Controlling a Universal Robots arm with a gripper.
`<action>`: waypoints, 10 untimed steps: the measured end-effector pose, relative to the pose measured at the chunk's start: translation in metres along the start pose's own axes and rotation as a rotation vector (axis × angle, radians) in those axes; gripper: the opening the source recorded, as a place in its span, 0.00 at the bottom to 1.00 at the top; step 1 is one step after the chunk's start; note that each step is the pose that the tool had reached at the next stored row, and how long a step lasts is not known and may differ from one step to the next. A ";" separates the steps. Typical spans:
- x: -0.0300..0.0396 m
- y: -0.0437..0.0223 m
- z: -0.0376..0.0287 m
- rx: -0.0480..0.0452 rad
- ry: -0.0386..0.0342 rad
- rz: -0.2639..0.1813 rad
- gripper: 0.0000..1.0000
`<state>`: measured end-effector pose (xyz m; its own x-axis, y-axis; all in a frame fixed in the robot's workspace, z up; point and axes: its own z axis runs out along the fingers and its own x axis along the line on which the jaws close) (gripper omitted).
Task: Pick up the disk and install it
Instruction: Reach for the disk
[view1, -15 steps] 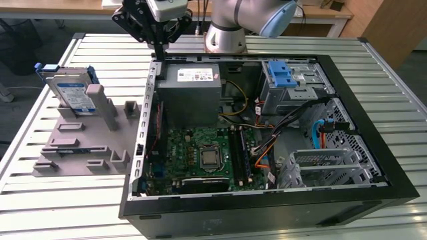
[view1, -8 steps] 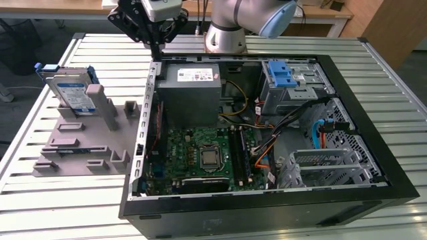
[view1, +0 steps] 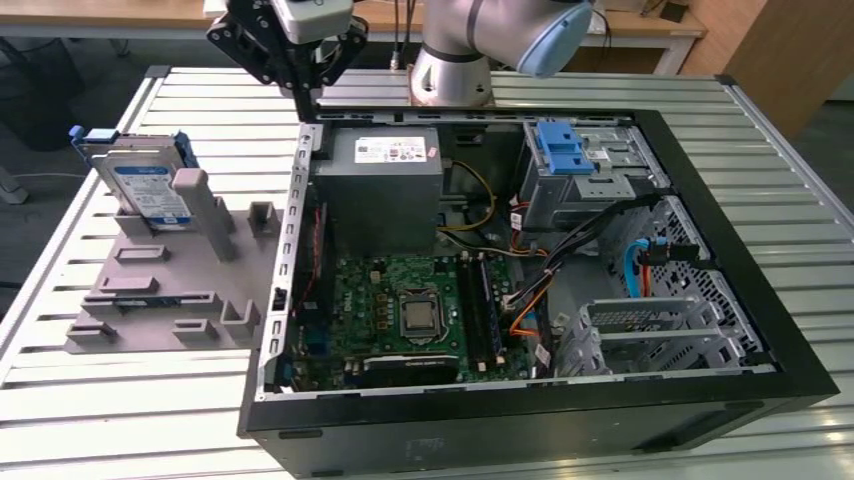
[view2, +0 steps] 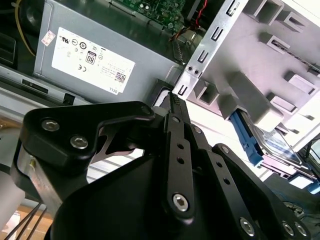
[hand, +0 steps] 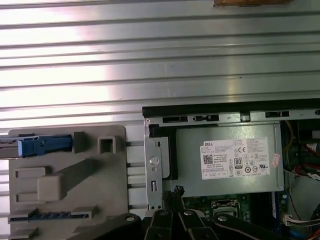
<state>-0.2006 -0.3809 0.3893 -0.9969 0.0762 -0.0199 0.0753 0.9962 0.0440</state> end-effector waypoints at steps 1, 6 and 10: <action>0.0008 0.0001 0.0001 0.0000 0.0001 0.000 0.11; 0.0047 0.0006 0.0005 0.0001 0.0008 0.000 0.11; 0.0080 0.0010 0.0008 0.0001 0.0013 0.000 0.11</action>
<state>-0.2085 -0.3792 0.3884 -0.9969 0.0762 -0.0186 0.0754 0.9962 0.0440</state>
